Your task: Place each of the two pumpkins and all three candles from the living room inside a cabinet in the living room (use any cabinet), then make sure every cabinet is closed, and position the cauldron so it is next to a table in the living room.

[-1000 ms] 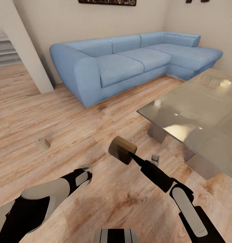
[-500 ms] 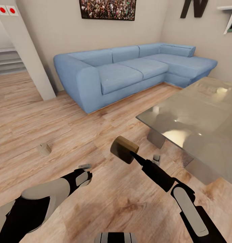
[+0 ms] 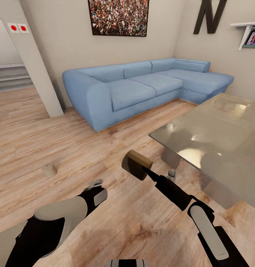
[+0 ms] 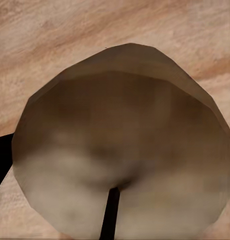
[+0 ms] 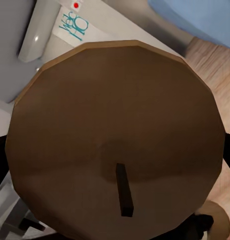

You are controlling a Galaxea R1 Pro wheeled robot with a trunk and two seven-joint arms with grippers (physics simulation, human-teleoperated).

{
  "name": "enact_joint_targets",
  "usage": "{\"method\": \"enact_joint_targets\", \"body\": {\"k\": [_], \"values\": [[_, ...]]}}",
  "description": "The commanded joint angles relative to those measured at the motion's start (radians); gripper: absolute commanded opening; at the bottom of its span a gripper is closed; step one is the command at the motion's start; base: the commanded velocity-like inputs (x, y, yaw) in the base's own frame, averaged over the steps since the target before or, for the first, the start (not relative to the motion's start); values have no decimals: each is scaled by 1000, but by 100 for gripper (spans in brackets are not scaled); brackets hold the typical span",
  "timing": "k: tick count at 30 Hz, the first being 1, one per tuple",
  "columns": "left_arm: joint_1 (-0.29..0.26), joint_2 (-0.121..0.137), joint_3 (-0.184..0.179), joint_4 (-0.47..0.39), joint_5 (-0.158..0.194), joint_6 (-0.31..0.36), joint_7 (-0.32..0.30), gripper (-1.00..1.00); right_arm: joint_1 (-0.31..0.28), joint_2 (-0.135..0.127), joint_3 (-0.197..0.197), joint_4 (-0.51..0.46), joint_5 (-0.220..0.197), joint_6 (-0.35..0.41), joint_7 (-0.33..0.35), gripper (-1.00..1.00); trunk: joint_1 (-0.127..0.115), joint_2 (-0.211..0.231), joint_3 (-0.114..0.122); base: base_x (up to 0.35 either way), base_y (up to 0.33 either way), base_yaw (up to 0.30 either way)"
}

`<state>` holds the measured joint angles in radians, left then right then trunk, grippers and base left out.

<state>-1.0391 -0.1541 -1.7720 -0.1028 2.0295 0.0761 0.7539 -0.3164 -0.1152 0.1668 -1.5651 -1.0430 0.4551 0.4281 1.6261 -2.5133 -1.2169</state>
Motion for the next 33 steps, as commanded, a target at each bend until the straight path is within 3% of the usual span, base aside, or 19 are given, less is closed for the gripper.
{"method": "enact_joint_targets", "body": {"k": [1,5,11,13,16,18,19,20,21,22,25,26,27,29,32,33], "values": [[-1,-5,-5,-1,-1,8,17,-100,0,-1,0,0,-6,5,-2,-100,-1,0,3,0,0,0],[-1,-10,-4,-23,0,4,32,-100,0,-1,0,-1,-6,5,-2,-100,-2,1,19,0,0,0],[-1,0,-2,-135,0,-41,38,-100,0,-1,0,0,-6,5,-3,-100,-5,2,42,0,0,0],[-1,13,-2,-183,0,-66,39,-100,0,-1,-1,1,-6,5,-3,-100,-6,3,50,0,0,0],[-1,65,-2,-314,-1,-85,42,-100,0,-1,-2,2,-5,5,-3,-100,-7,3,61,0,0,0],[-1,122,0,-431,-1,-91,45,-100,0,-1,-2,2,-5,5,-3,-100,-8,4,69,0,0,0],[-1,170,3,-524,-2,-95,48,-100,0,-2,-3,1,-5,5,-3,-100,-9,4,73,0,0,0],[-1,197,4,-575,-2,-97,48,-100,0,-2,-3,1,-5,6,-4,-100,-9,4,77,0,0,0],[-1,255,7,-681,-2,-105,50,-100,0,-2,-3,-1,-5,6,-4,-100,-10,5,81,0,0,0],[-1,285,9,-734,-2,-110,51,-100,0,-2,-3,-1,-5,6,-4,-100,-10,5,84,0,0,0],[-1,435,41,-988,-3,-155,53,-100,0,-2,-3,0,-5,6,-15,-100,-11,6,96,0,0,0],[-1,456,45,-1019,-3,-163,53,-100,0,-1,-2,0,-5,6,-18,-100,-12,6,100,0,0,0],[-1,497,48,-1073,-3,-178,53,-100,0,-1,-2,1,-4,6,-25,-100,-12,6,104,0,0,0],[-1,534,50,-1115,-3,-192,53,-100,0,0,-1,2,-4,5,-32,-100,-13,7,111,0,0,0],[-1,625,42,-1189,0,-245,50,-100,-1,3,3,4,-1,3,-72,-100,-14,7,123,0,0,0],[-1,634,37,-1194,0,-256,49,-100,-1,3,3,4,0,3,-81,-100,-15,7,127,0,0,0]]}}
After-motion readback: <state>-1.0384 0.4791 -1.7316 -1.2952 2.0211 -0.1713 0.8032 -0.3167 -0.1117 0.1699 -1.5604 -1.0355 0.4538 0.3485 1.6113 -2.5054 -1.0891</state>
